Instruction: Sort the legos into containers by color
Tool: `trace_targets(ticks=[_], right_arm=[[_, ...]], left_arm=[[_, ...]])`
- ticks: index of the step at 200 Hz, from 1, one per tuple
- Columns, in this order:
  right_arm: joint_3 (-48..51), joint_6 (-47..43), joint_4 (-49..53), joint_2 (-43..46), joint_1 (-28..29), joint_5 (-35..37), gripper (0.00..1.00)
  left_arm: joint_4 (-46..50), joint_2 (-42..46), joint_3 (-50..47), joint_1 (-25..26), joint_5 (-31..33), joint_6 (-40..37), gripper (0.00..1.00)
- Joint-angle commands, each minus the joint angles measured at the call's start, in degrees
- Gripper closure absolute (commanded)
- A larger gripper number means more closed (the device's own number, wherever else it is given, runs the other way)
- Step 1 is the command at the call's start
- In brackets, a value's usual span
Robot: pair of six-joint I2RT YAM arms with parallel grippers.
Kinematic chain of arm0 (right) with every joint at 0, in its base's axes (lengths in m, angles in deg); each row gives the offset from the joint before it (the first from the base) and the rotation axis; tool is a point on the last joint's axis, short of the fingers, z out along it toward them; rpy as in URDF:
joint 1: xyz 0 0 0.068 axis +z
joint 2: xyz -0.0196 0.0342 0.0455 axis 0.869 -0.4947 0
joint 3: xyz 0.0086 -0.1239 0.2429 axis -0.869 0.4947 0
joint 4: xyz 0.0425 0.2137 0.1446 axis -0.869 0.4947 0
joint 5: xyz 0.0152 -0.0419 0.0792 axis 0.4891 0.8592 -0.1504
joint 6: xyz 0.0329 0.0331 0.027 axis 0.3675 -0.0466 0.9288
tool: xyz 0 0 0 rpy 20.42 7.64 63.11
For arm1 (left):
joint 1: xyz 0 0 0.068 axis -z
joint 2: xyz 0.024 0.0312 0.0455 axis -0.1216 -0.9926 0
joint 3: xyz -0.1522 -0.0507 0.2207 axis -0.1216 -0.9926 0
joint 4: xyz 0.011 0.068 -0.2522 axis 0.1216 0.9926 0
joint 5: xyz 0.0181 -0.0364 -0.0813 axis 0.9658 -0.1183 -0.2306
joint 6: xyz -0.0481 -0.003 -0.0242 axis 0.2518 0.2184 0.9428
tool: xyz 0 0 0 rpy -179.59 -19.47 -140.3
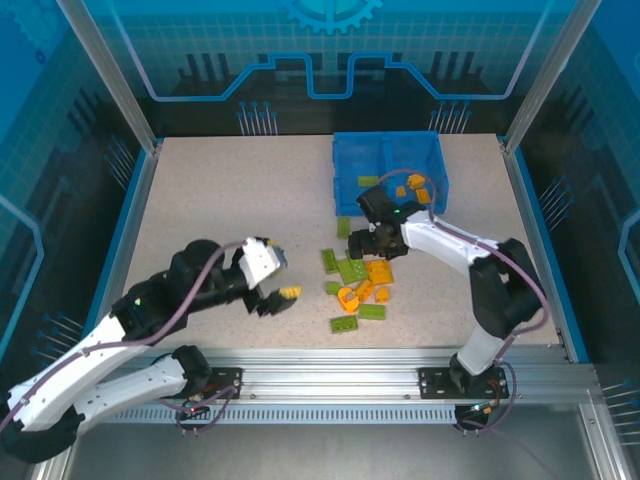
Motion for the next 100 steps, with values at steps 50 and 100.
trace_targets(ticks=[50,100], right_arm=[[-7.3,1.6,-3.3,-12.8,-3.0,0.3,0.27],[-6.6,2.3,-4.7,-16.9,-3.5,-0.5,0.49]], left_arm=[[-0.2,5.5,-7.8,0.1,-6.5,-14.1,0.01],[-0.7,6.3,-8.3,0.1,-6.7,-13.2,0.01]])
